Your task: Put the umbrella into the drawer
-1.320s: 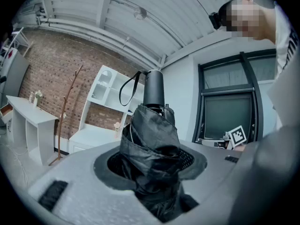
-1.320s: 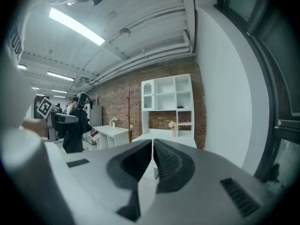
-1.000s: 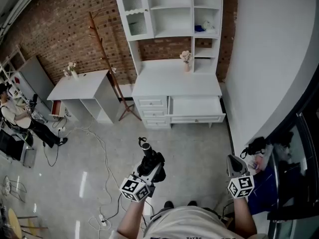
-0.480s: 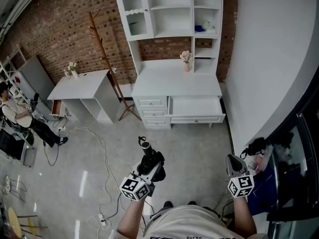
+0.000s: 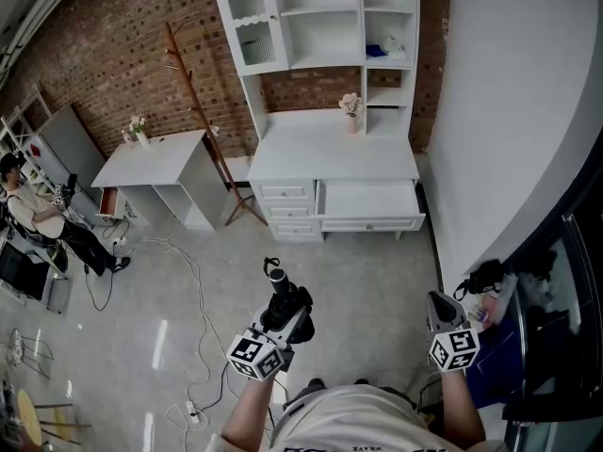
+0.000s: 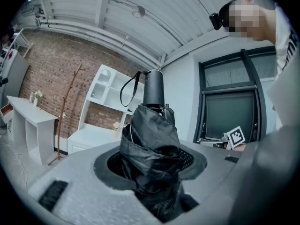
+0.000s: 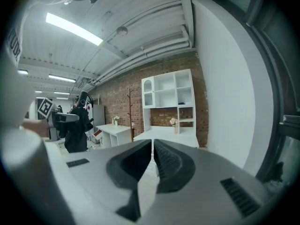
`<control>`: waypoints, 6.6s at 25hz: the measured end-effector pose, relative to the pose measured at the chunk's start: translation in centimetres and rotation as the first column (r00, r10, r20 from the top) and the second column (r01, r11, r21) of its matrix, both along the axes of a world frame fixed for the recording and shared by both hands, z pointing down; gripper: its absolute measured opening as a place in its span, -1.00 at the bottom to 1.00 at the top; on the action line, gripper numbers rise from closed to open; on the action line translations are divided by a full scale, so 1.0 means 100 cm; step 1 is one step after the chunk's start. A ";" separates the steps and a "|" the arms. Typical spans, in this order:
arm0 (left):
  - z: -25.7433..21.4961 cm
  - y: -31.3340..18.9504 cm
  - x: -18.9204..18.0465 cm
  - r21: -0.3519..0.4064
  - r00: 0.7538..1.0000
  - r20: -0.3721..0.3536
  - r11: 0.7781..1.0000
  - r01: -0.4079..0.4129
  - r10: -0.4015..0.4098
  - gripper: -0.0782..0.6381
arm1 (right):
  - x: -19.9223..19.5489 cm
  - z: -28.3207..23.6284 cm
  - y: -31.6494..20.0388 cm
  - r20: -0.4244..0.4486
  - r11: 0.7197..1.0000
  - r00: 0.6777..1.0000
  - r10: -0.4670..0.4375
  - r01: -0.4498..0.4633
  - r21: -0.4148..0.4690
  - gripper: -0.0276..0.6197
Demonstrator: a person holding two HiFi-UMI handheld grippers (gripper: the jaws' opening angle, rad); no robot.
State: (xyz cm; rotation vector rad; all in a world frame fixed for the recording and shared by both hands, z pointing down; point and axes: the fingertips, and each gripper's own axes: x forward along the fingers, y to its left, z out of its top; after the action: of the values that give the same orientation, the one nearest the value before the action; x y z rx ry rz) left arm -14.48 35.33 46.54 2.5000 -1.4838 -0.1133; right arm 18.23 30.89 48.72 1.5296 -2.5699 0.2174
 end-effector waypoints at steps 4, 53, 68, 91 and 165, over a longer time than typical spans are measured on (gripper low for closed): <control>0.003 -0.003 0.015 -0.004 1.000 0.008 1.000 0.007 -0.007 -0.16 | 0.011 0.007 -0.006 0.010 1.000 1.000 -0.005 0.005 -0.016 -0.81; 0.014 -0.155 0.004 -0.034 0.999 -0.012 0.998 -0.043 0.043 -0.16 | -0.015 0.021 -0.141 0.014 0.998 1.000 0.002 -0.001 -0.056 -0.81; 0.024 -0.252 -0.047 -0.047 0.990 -0.002 0.989 -0.139 0.139 -0.16 | -0.066 0.019 -0.210 -0.043 0.994 0.996 0.082 -0.085 -0.070 -0.81; 0.037 -0.296 -0.085 -0.077 0.981 -0.029 0.978 -0.191 0.189 -0.16 | -0.105 0.025 -0.233 -0.074 0.985 0.989 0.128 -0.136 -0.106 -0.81; 0.102 -0.575 0.108 -0.272 0.918 0.043 0.888 -0.370 0.395 -0.16 | 0.015 0.096 -0.500 0.021 0.956 0.991 0.135 -0.125 -0.265 -0.81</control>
State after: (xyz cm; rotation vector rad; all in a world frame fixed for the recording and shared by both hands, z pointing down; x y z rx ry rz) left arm -3.67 -22.19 56.75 2.5481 -0.9304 0.2584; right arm 19.76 -19.08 58.32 1.6052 -2.3530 0.5837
